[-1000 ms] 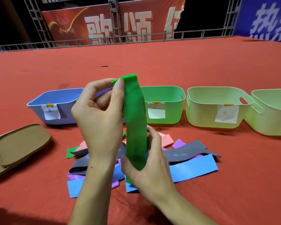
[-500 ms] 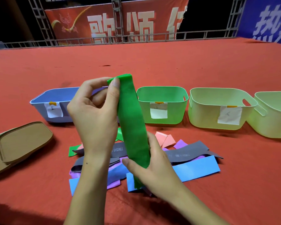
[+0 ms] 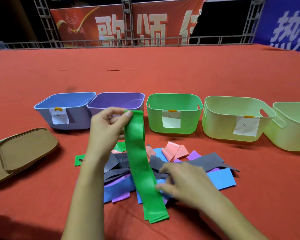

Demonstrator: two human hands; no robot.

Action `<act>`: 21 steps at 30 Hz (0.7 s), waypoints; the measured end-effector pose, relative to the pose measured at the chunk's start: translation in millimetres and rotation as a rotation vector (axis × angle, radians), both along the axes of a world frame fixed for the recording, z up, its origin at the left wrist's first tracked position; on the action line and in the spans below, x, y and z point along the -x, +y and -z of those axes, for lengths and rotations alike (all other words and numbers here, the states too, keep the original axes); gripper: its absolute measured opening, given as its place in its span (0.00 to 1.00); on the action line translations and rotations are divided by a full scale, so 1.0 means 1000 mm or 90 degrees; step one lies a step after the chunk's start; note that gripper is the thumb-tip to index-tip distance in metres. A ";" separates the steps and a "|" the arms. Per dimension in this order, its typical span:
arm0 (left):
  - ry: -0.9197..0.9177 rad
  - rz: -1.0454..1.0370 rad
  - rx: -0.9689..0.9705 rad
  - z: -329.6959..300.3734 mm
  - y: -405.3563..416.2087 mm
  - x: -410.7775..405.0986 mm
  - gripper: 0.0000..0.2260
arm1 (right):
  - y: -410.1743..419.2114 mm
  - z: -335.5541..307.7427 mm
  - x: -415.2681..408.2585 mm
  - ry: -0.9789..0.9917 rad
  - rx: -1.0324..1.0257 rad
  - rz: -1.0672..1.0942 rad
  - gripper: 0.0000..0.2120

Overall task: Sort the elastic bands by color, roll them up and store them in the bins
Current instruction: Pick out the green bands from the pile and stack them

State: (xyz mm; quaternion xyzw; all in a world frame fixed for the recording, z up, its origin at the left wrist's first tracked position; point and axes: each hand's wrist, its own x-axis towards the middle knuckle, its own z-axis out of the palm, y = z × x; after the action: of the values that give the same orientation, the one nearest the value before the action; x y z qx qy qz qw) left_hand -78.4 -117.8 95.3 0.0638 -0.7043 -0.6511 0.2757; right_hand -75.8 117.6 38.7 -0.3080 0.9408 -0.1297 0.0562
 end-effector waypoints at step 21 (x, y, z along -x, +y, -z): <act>-0.087 -0.053 -0.067 0.036 -0.073 -0.003 0.08 | -0.111 0.012 0.132 0.010 0.244 0.001 0.03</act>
State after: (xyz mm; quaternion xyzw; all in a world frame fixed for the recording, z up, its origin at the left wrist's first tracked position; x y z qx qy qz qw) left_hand -75.8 -191.2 59.7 0.1516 -0.6831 -0.6693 0.2498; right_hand -207.7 6.9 26.8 -0.3133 0.8995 -0.3044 -0.0111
